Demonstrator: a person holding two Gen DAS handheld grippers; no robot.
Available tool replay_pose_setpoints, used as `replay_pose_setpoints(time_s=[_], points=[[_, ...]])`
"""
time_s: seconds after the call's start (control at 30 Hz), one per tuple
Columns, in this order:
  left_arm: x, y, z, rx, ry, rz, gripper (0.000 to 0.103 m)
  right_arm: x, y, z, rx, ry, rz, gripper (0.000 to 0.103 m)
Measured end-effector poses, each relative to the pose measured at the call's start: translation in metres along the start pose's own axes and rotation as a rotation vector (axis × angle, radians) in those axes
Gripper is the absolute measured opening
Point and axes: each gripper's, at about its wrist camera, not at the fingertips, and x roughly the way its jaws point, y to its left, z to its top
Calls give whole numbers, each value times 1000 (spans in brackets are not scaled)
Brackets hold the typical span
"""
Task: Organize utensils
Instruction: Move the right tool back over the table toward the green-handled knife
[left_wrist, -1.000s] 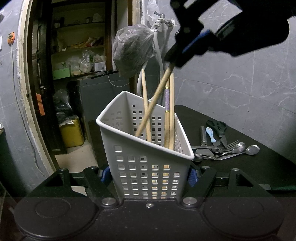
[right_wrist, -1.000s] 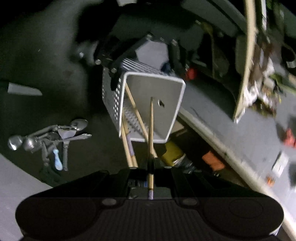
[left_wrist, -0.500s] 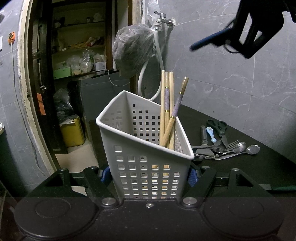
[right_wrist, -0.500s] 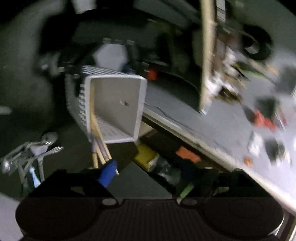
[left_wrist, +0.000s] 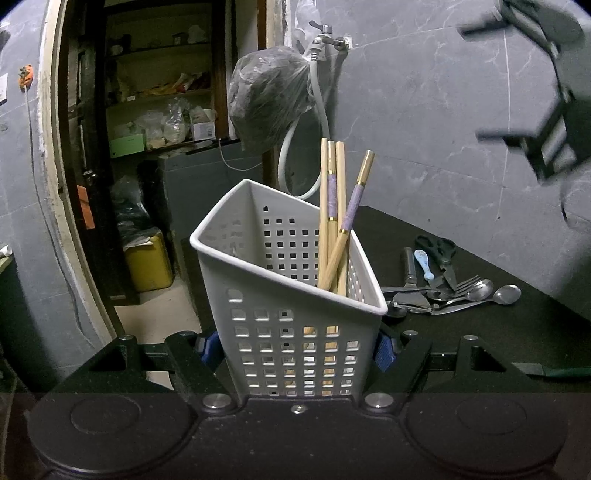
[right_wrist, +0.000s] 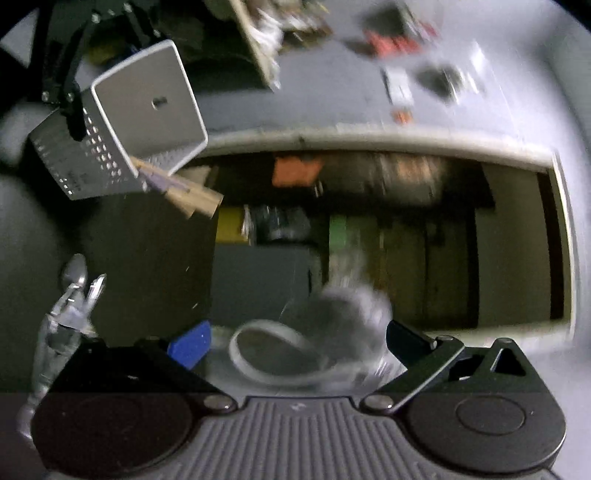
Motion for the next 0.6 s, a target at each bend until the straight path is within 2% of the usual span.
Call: replay_pose_setpoints(time_s=[0.07, 0.27, 0.4, 0.6], points=[[0, -1, 0, 0, 4, 5, 77, -1, 11, -5, 114, 75, 8, 103], [-3, -3, 1, 7, 17, 20, 77, -6, 30, -17, 580, 302, 36, 103], [-3, -5, 2, 6, 25, 29, 77, -18, 31, -32, 936, 374, 137, 103], [-3, -7, 4, 1, 33, 40, 77, -33, 41, -56, 1255, 444, 221, 103]])
